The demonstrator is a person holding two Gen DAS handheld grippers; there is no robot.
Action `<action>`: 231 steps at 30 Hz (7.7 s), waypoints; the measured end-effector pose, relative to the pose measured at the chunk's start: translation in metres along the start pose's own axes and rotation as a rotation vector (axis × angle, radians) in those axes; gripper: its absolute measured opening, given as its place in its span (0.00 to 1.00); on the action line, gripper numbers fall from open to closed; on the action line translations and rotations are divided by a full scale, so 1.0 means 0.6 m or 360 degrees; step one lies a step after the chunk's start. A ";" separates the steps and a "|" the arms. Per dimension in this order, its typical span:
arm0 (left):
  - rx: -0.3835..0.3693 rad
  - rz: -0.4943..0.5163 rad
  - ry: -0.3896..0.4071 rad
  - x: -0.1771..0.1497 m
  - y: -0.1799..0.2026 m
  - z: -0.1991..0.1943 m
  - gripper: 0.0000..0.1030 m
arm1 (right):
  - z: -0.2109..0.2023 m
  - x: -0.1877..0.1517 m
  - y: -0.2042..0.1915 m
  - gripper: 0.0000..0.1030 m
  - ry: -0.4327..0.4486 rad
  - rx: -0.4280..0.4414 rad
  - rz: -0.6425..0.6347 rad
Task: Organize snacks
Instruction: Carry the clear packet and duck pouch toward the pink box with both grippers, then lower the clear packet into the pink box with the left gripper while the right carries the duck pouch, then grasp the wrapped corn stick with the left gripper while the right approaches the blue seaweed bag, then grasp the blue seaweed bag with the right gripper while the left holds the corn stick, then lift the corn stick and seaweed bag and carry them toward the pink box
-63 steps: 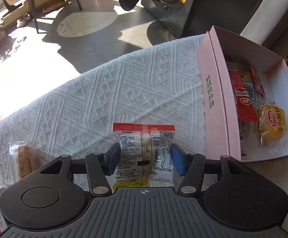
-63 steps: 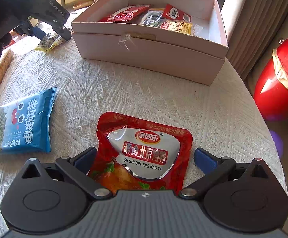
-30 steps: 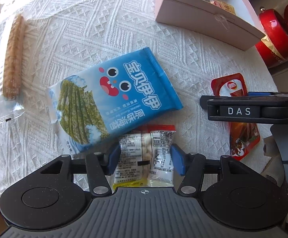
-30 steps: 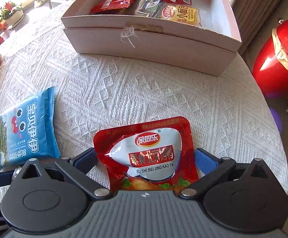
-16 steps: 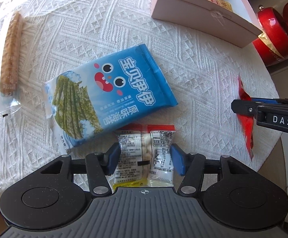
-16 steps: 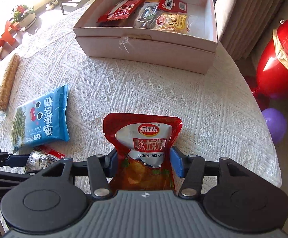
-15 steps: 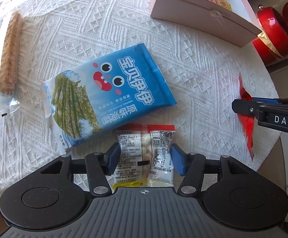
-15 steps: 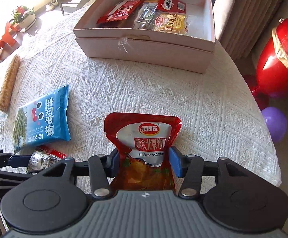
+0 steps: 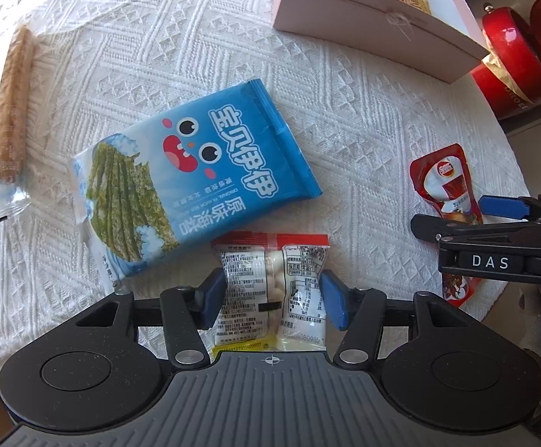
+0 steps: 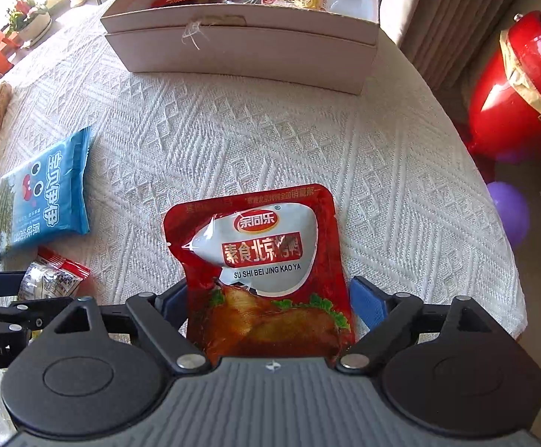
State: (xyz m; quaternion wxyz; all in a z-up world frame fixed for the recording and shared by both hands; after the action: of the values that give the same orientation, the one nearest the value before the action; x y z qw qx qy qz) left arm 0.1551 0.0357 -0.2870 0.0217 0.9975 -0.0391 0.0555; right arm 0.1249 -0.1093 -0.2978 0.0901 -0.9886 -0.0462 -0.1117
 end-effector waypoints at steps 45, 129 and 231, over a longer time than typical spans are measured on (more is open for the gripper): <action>-0.0037 -0.0013 -0.0008 -0.001 -0.012 -0.001 0.59 | -0.012 0.017 0.027 0.77 0.0046 0.0021 -0.0017; -0.0170 -0.0277 0.0681 0.242 -0.138 -0.119 0.57 | -0.169 0.300 -0.002 0.63 0.0648 0.0325 0.0138; 0.0099 -0.0173 0.0040 0.037 -0.150 -0.030 0.41 | -0.006 0.012 -0.086 0.87 0.0041 0.0151 0.0267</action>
State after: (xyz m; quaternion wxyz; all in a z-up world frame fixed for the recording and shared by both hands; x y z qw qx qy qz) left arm 0.1825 0.1243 -0.2700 -0.0058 0.9975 0.0172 0.0679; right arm 0.1255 -0.0588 -0.2839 0.1464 -0.9821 0.0326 -0.1142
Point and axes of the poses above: each gripper's, at about its wrist camera, not at the fingertips, and z roughly the way its jaws point, y to its right, x to its top, the point moved 4 cm from there along z, roughly the way its jaws point, and after that the axes turned 8 degrees about x, right-handed, at the moved point
